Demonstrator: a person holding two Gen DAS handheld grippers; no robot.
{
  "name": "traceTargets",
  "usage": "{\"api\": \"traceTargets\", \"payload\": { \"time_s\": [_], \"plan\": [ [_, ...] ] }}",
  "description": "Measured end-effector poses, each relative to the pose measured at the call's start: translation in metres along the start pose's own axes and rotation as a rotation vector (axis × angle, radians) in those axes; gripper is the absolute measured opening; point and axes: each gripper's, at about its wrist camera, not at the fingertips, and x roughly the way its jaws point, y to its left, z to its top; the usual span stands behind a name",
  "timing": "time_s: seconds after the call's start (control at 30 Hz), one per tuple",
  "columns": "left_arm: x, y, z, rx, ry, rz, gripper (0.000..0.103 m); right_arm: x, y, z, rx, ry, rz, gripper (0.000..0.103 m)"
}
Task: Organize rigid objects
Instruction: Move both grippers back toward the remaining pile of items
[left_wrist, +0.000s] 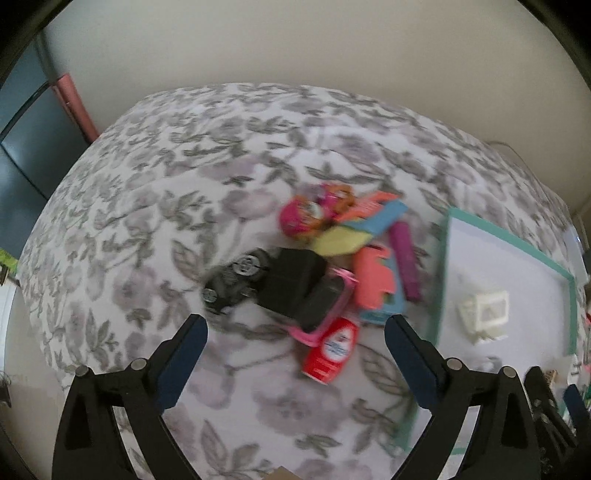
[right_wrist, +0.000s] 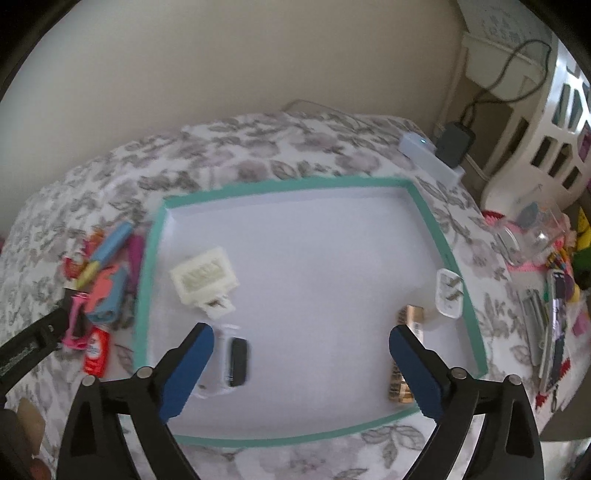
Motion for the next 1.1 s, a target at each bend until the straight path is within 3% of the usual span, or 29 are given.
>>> {"api": "traceTargets", "payload": {
  "time_s": [0.3,0.5,0.6,0.9,1.1],
  "plan": [
    [0.020,0.069,0.007,-0.135,-0.003,0.064,0.100,-0.009,0.049,0.003,-0.097,-0.048,0.107,0.100],
    [0.038,0.101,0.006,-0.191,0.029,0.053,0.100,-0.008,0.083,0.008,-0.117,-0.024,0.224,0.100],
    [0.048,0.115,0.005,-0.217,0.048,0.041,0.100,-0.003,0.101,0.012,-0.135,-0.012,0.240,0.100],
    [0.068,0.129,0.006,-0.212,0.075,-0.013,0.100,0.017,0.152,0.014,-0.175,0.082,0.339,0.100],
    [0.076,0.125,0.006,-0.149,0.080,-0.038,0.100,0.030,0.172,0.011,-0.192,0.121,0.329,0.096]
  ]
}}
